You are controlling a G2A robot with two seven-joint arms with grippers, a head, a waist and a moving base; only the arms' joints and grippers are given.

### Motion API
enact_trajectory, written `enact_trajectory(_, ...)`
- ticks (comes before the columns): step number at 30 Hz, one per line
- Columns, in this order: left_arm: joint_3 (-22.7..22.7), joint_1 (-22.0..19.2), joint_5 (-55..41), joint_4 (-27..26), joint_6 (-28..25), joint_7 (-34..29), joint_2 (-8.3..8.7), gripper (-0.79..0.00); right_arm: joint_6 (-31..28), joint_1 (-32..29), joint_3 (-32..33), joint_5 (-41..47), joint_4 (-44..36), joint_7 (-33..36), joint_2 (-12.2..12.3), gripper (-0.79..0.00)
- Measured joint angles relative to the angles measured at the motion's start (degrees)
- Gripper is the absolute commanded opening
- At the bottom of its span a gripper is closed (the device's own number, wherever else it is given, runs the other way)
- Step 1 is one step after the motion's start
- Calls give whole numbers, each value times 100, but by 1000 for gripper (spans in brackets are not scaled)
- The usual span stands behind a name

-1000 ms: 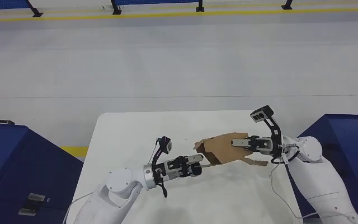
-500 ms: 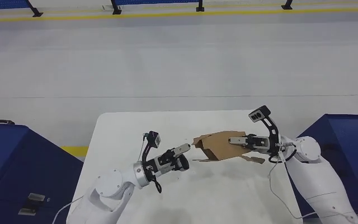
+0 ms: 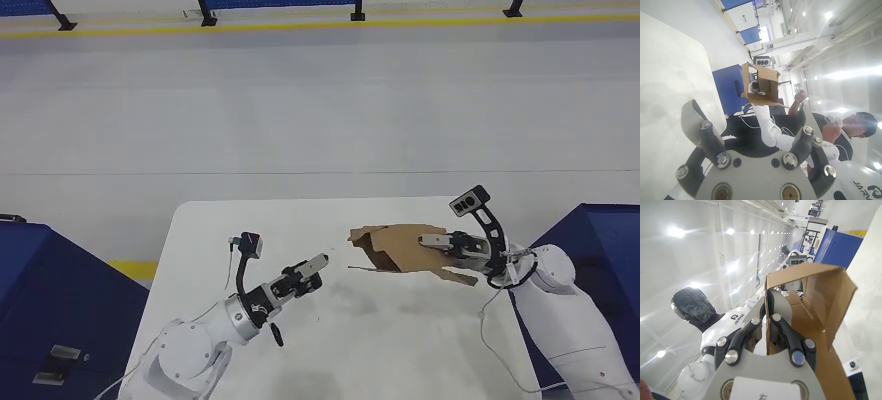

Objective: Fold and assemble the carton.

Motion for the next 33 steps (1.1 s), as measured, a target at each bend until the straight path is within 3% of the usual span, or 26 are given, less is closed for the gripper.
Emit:
enact_trajectory(5,152,230,2509,-745,141,742,50,0,277,-9,149,-39,24,95,27,-785)
enact_trajectory(9,616,478,5786,-1238,657,1644,80,0,570,-11,147,-66,10,160,37,-785)
enact_trajectory(12,669,499,7669,-1235,704,1767,81,0,550,-11,147,-65,11,157,37,-785)
enact_trajectory(15,652,495,8321,-1232,681,1728,81,0,810,-87,123,129,-106,21,25,-785)
enact_trajectory(18,573,375,8069,-1119,444,1740,123,0,1240,-103,112,34,-178,96,45,-785)
enact_trajectory(21,589,343,7636,-1127,109,2180,148,0,1681,-57,69,-61,-91,364,68,-785)
enact_trajectory(23,651,377,7889,-1251,-50,2433,165,0,1784,-4,70,-211,-27,421,82,-785)
enact_trajectory(27,851,519,9900,-1549,-106,2655,203,0,1869,77,41,-344,17,586,92,-785)
enact_trajectory(33,1338,465,12199,-1686,-117,2391,187,0,1731,64,-10,-619,-67,742,105,-785)
